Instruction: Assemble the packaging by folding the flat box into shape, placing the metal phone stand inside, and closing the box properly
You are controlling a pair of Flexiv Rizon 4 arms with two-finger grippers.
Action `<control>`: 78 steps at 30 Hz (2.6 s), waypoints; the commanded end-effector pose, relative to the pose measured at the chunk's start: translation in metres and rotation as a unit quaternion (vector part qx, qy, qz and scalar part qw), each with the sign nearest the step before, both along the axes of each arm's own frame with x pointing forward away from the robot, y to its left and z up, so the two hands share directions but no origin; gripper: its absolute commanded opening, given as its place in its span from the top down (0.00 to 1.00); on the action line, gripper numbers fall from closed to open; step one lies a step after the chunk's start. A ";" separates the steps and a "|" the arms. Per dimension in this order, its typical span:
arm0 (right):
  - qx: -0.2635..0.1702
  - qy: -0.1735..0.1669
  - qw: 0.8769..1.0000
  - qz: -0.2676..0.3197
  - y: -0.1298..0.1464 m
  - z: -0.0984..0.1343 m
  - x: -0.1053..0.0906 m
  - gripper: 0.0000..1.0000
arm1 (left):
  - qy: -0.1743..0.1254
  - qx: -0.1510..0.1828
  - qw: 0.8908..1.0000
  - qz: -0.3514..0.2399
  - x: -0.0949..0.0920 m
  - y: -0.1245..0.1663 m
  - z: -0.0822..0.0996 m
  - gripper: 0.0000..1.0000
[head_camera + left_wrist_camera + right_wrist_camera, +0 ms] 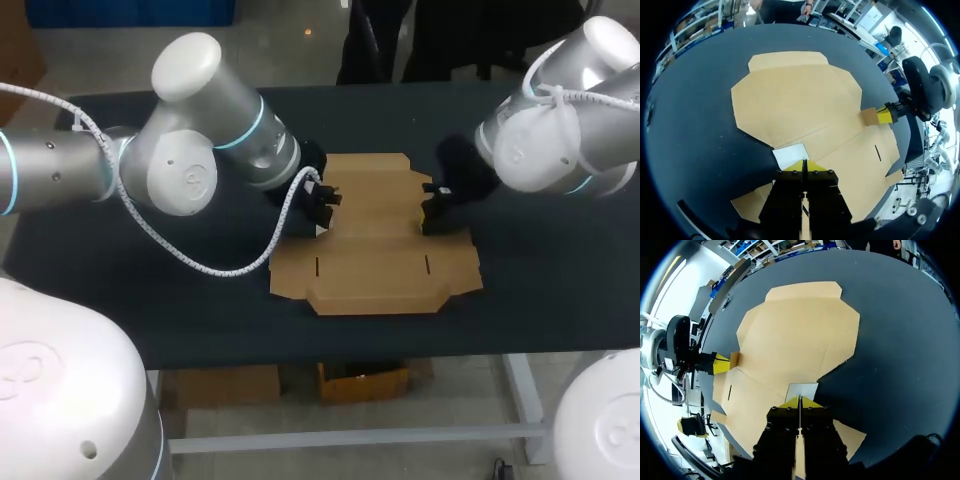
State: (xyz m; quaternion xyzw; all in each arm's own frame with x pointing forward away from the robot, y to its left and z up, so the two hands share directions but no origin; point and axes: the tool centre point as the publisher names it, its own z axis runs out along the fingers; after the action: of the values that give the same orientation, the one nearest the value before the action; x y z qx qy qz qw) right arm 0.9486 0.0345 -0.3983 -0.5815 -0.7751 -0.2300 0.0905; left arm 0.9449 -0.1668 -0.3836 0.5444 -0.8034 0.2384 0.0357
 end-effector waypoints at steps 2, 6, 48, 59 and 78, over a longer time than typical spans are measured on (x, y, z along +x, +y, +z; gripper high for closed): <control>-0.018 -0.002 0.999 -0.031 0.004 0.000 -0.001 1.00 | -0.002 0.005 1.000 0.007 -0.001 -0.002 -0.002 1.00; -0.022 0.000 0.998 -0.054 0.003 0.000 -0.001 1.00 | -0.004 0.014 1.000 0.010 -0.001 -0.004 -0.003 1.00; -0.075 0.018 0.992 -0.102 0.017 -0.014 0.007 1.00 | -0.009 0.067 0.996 0.055 0.016 -0.008 -0.015 1.00; -0.086 0.023 0.990 -0.110 0.020 -0.019 0.010 1.00 | -0.003 0.071 0.995 0.064 0.020 -0.008 -0.022 1.00; -0.113 0.032 0.986 -0.120 0.022 -0.027 0.003 1.00 | 0.012 0.088 0.993 0.082 0.019 -0.004 -0.029 1.00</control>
State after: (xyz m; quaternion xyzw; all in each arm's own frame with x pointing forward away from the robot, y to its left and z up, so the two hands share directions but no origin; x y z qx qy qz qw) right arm 0.9539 0.0544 -0.4234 -0.6821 -0.7185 -0.1333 0.0246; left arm 0.9644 -0.1690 -0.4097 0.6099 -0.7746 0.1667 -0.0173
